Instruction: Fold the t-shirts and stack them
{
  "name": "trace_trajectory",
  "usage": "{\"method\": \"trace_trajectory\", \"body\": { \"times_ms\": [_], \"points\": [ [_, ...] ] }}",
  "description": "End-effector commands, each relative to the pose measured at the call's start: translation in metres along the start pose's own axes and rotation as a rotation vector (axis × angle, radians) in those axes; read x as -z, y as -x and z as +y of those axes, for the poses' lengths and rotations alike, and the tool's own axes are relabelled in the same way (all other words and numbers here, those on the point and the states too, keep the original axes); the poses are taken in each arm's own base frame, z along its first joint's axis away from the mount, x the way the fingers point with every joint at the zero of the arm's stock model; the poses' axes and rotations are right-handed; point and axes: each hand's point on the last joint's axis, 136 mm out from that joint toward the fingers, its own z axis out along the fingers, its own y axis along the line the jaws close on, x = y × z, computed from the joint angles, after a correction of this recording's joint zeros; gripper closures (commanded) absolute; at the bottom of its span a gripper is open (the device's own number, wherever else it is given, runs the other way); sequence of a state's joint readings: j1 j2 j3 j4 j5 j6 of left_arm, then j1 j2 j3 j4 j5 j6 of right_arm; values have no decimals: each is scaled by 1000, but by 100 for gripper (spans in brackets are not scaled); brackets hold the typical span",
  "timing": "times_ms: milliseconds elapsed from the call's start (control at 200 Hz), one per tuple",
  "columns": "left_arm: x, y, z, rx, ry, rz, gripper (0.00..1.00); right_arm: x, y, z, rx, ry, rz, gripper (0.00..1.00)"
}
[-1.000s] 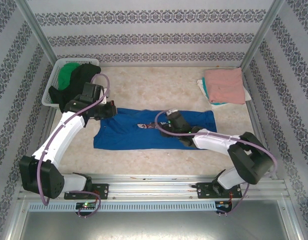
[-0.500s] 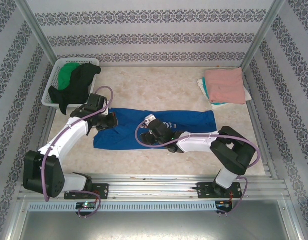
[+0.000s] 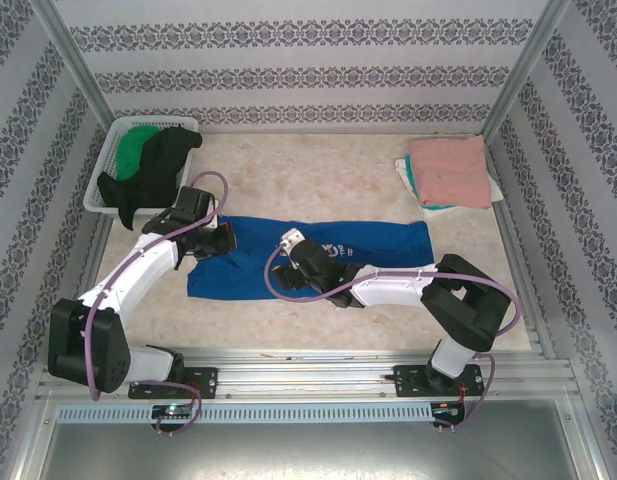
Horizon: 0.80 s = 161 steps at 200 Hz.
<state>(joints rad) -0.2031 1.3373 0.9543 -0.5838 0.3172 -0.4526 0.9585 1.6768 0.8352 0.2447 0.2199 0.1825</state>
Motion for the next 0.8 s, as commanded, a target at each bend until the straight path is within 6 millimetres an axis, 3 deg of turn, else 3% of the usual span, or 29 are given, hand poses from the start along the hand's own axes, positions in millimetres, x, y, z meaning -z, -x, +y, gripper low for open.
{"method": "trace_trajectory", "body": {
  "times_ms": [0, 450, 619, 799],
  "points": [
    [-1, 12, -7, -32, -18, -29, 100, -1, 14, 3, 17, -8, -40, 22],
    [-4, 18, -7, -43, -5, -25, 100, -1, 12, 11, 88, -33, -56, 24],
    [-7, 19, -5, -42, 4, -22, 100, -9, 24, 40, 116, 40, -98, 24],
    [-8, 22, -5, -45, 14, -22, 100, -26, 26, 72, 178, 69, -108, 25]
  ]
}}
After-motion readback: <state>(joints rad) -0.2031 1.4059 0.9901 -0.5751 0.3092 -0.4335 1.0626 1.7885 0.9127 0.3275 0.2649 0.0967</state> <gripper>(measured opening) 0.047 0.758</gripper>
